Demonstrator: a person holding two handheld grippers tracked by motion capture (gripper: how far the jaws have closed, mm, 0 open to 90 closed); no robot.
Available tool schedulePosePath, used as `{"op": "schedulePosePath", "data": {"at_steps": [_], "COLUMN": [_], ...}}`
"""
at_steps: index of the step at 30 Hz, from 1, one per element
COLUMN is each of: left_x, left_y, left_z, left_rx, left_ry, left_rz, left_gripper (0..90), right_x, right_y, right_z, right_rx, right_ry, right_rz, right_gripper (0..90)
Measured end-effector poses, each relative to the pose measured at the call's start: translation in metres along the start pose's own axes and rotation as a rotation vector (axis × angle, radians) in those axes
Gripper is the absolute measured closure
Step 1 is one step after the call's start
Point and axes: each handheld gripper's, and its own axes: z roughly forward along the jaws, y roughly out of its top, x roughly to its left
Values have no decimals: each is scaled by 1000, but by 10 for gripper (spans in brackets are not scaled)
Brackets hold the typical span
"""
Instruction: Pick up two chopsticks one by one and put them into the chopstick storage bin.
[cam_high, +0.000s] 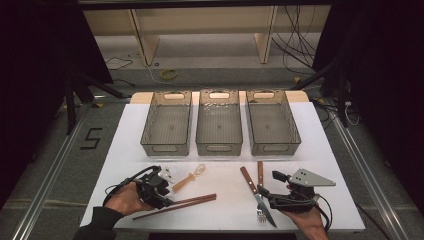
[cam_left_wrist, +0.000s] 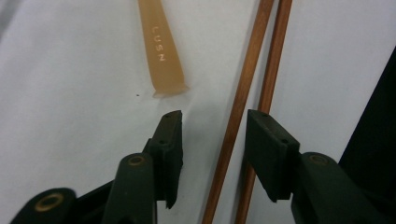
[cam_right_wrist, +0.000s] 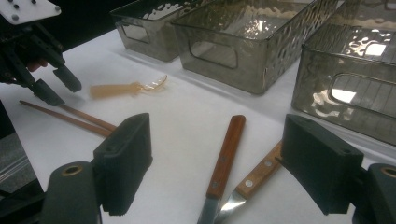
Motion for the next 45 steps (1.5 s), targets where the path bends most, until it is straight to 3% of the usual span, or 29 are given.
{"op": "schedulePosePath", "data": {"at_steps": [12,23,31,38,43,45], "left_x": [-3,-5,-6,-6,-6,-5], "left_y": [1,5,9,9,10,9], "left_z": [8,10,10,10,6,-1], "left_rx": [60,97,128,126,98,58], "left_ry": [-10,5,-1,1,5,17], "left_rz": [61,103,157,181,198,186], "left_gripper": [718,779,837,844,845,846], "right_x": [0,0,0,-1,-1,-1], "right_y": [0,0,-1,-1,0,-1], "right_z": [1,2,3,3,3,2], "right_rx": [9,21,32,31,30,29], "right_ry": [12,10,7,7,7,6], "right_rz": [-2,1,3,7,7,6], "right_gripper": [257,261,265,266,266,267]}}
